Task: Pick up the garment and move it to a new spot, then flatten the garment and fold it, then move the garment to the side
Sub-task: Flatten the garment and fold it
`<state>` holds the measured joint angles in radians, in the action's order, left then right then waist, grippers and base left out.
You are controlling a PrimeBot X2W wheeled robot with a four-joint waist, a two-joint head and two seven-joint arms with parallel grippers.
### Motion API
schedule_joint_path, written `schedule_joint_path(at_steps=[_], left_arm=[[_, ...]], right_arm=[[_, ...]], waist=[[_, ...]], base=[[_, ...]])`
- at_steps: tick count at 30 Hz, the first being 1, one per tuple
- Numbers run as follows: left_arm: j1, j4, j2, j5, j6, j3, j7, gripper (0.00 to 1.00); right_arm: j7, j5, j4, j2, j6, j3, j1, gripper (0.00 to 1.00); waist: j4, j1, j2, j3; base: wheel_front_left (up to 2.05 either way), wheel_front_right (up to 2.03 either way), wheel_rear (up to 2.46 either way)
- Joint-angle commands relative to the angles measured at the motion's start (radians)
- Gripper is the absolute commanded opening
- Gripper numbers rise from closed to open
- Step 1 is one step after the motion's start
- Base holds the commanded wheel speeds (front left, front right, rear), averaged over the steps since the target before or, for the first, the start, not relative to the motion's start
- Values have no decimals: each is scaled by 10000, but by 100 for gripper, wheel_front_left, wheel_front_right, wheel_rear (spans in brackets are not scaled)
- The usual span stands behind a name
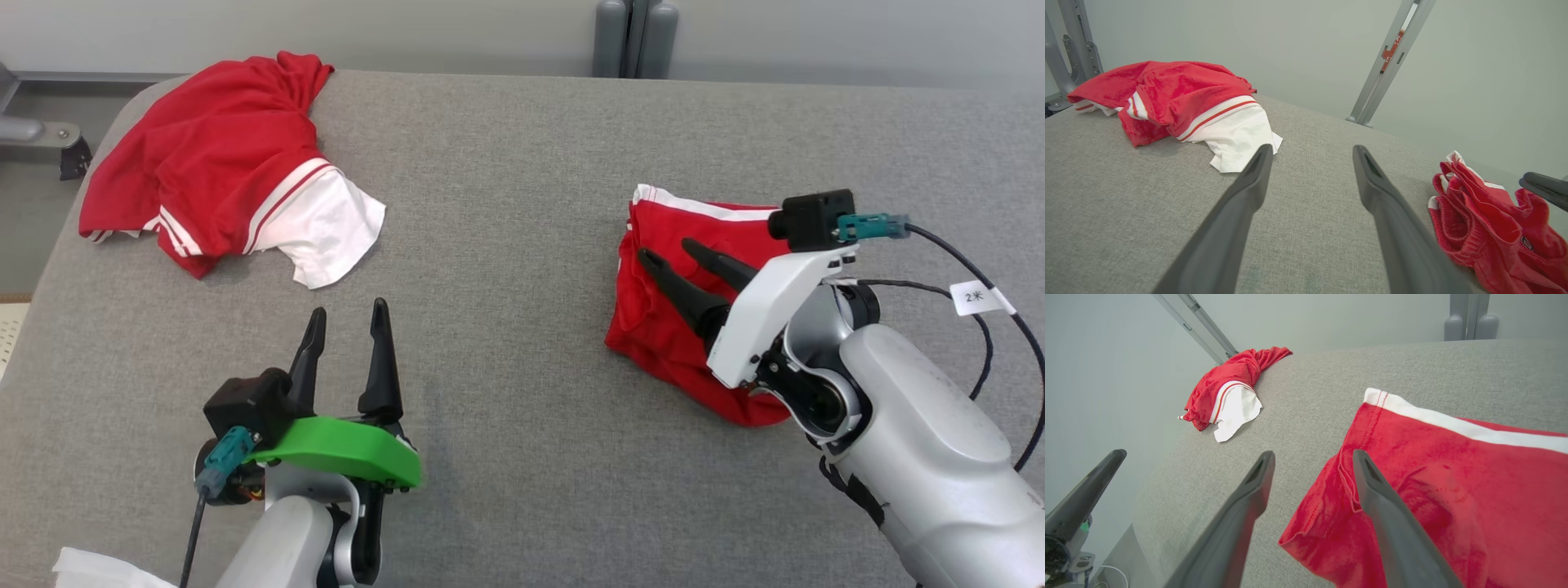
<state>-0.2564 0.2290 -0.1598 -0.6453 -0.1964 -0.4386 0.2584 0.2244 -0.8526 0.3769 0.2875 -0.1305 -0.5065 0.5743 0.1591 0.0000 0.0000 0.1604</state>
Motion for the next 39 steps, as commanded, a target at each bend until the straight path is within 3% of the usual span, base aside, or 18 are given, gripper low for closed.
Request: schedule_joint_path(at_steps=[1,9,14,15,16,17,22,27,32,39], left_arm=[[132,26,46,74,49,-16,71,100],[224,102,241,142,126,-232,69,100],[217,108,261,142,146,-281,69,100],[208,107,258,144,154,-287,71,100],[191,106,258,148,164,-298,70,100],[172,106,259,151,174,-309,72,100],[-16,133,276,162,211,-405,18,100],[-110,178,292,191,214,-461,16,100],[-163,242,321,168,229,-497,20,100],[-40,307,288,137,200,-463,37,100]], right_arm=[[-121,-83,-232,148,-4,48,-246,100],[-816,138,-1191,789,-4,1304,-1034,100],[-1035,1153,-1100,1097,-4,2080,-1375,100],[-1028,1391,-1031,1146,-4,2107,-1422,92],[-1013,1684,-919,1161,-4,2104,-1459,72],[-977,1871,-809,1163,-4,2078,-1469,43],[-870,3006,85,1412,-3,1596,-1034,0],[-706,3327,1121,1583,-3,974,-372,0],[-616,3036,1787,1751,-3,-299,167,0],[-948,1261,860,2178,-1,-2551,397,0]], waist=[[-130,0,0,-86],[-388,0,0,-174],[-468,0,0,-128],[-467,0,0,-113],[-459,0,0,-94],[-446,0,0,-78],[-242,0,0,57],[74,0,0,193],[394,0,0,249],[516,0,0,129]], base=[[0,0,0],[0,0,0],[0,0,0],[0,0,0],[0,0,0],[0,0,0],[0,0,0],[0,0,0],[0,0,0],[0,0,0]])
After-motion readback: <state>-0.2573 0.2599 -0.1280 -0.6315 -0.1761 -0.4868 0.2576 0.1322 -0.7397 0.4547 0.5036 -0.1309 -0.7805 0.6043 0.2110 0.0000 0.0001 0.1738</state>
